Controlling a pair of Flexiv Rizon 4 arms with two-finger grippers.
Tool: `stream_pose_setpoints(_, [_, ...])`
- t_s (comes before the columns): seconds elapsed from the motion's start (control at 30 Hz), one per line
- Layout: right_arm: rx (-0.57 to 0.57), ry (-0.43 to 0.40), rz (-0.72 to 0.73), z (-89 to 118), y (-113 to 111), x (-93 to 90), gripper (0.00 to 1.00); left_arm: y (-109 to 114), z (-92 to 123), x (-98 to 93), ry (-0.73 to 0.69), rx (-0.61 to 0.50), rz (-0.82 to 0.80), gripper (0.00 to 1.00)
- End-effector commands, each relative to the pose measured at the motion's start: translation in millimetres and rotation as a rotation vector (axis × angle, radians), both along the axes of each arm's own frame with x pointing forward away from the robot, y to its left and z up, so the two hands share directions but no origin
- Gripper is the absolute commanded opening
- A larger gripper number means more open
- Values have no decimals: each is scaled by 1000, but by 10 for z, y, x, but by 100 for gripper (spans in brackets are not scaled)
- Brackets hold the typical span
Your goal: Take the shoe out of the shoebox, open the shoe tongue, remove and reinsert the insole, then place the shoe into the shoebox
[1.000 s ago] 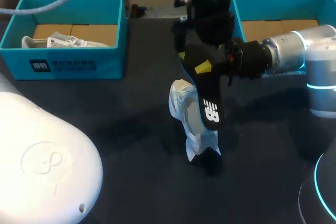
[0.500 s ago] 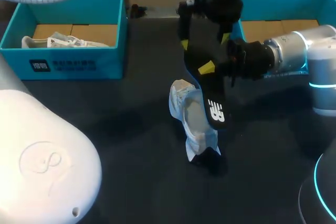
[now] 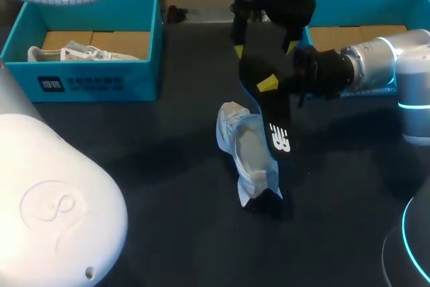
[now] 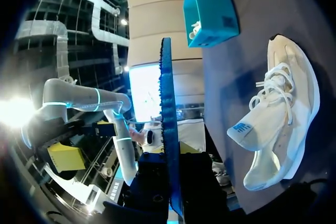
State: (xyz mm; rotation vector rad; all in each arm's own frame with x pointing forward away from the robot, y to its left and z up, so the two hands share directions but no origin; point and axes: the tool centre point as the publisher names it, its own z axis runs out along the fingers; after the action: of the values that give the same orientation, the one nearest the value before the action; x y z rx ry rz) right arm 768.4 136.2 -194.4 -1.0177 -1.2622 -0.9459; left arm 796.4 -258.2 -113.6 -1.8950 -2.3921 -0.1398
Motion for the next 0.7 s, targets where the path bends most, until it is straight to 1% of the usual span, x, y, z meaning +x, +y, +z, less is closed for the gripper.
stream_pose_setpoints(0.03, [-1, -10, -10, 17, 1, -9, 0, 29, 4, -48, -12, -3, 0, 100])
stream_pose_setpoints(0.5, [-11, -14, -43, 44, -49, -45, 0, 5, -14, -54, -6, 8, 3, 100])
stream_pose_setpoints(0.53, [-12, -15, -45, 50, -49, -46, 0, -9, -26, -62, -21, -43, -2, 100])
stream_pose_setpoints(0.57, [-12, -17, -46, 54, -49, -46, 0, -15, -33, -74, 13, -41, -12, 100])
stream_pose_setpoints(0.63, [-13, -19, -48, 58, -49, -47, 0, -36, -49, -90, 22, -90, -41, 100])
stream_pose_setpoints(0.67, [-13, -21, -49, 60, -50, -46, 0, -55, -60, -98, 7, -79, -48, 100])
stream_pose_setpoints(0.7, [-13, -22, -50, 63, -51, -44, 0, -66, -71, -110, -5, -106, -55, 100])
